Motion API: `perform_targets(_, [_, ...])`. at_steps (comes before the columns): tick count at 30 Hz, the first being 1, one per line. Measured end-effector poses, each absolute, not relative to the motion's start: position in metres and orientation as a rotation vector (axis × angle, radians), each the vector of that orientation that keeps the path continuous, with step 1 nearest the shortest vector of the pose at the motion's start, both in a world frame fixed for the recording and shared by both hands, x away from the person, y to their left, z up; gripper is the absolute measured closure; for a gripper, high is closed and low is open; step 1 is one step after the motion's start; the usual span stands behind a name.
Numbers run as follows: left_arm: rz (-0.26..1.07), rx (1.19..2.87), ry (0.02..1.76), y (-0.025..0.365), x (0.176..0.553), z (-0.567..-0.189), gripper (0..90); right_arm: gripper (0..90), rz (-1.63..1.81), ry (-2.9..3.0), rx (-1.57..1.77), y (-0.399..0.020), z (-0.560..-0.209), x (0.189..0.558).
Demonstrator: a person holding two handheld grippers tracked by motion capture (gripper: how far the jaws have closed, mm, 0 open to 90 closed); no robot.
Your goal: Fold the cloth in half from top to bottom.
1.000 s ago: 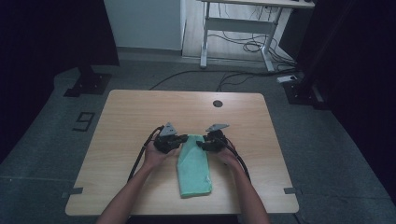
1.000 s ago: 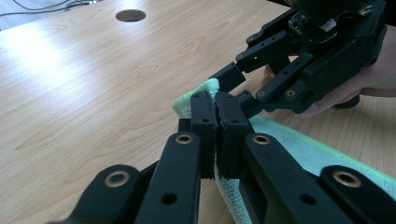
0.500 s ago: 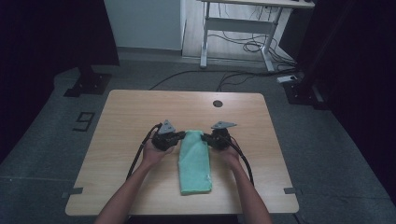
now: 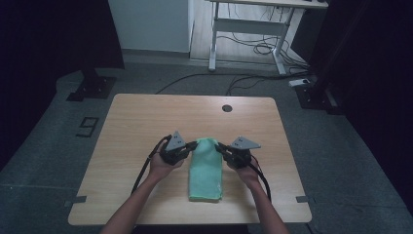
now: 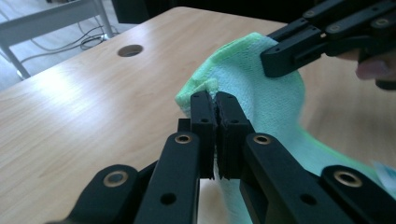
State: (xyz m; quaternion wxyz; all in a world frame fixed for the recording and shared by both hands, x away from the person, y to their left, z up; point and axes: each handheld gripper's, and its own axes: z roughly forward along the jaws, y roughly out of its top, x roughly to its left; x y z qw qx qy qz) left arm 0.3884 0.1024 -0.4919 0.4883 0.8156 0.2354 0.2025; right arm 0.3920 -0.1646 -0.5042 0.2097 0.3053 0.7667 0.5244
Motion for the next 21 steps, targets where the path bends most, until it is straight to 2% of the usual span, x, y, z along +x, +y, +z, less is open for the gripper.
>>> perform_targets(14, [0.477, 2.011, 0.513, 0.108, 0.334, -0.506, 85.4, 81.9, 1.496, 2.287, 0.783, -0.173, -0.522, 0.344])
perform_targets(21, [0.424, 2.074, 0.488, 0.112, 0.302, -0.524, 82.8, 79.3, 1.476, 2.393, 0.760, -0.179, -0.537, 0.316])
